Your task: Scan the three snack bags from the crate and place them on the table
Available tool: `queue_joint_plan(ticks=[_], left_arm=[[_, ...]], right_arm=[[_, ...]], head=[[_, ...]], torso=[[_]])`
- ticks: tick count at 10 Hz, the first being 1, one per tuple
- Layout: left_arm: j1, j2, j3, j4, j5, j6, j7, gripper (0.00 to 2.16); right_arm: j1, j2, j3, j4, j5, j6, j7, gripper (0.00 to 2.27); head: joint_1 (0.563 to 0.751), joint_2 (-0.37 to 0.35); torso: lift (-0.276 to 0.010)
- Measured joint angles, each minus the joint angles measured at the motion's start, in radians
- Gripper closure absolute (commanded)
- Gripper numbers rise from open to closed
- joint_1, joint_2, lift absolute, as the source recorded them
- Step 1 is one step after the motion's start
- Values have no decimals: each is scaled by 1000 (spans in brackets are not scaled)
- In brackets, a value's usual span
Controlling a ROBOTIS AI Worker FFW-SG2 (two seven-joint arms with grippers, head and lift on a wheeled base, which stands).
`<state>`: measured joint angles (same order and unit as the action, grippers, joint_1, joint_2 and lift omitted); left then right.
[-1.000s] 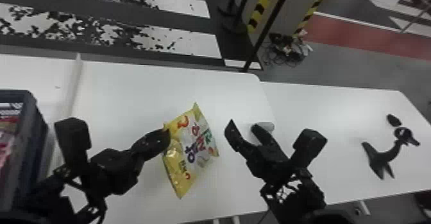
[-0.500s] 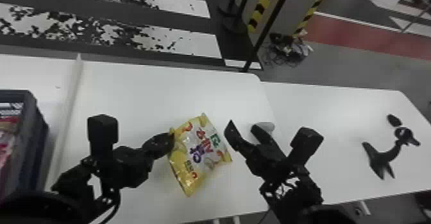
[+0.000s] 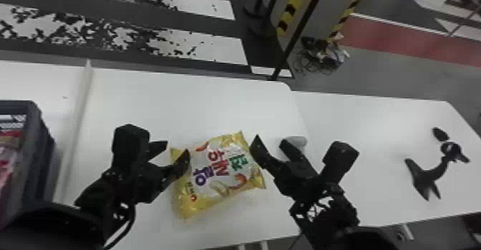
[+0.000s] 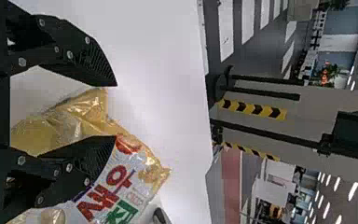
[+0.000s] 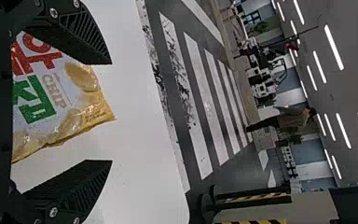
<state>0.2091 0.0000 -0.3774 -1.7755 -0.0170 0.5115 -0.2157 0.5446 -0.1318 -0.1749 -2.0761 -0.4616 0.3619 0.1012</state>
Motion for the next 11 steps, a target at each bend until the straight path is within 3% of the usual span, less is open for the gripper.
queue_joint_plan(ticks=[3,7,9,11], left_arm=[[47,0,31,-37,-11,-87,10,29],[237,0,171,-310,23,-151,-3,26],[347,0,298,-455,89,-156,-5,29],[420,0,421,-525,175,-156,-16,36]], right_arm=[[1,-3,-2,1,0,7,2,140],[18,-5,-11,-18,11,76,98,140],[28,-5,-12,-22,31,82,148,140],[40,-6,-1,-23,71,88,199,137]], head=[[695,-350],[695,-281],[695,-180],[695,-98]], torso=[[-62],[-62],[-62],[-62]])
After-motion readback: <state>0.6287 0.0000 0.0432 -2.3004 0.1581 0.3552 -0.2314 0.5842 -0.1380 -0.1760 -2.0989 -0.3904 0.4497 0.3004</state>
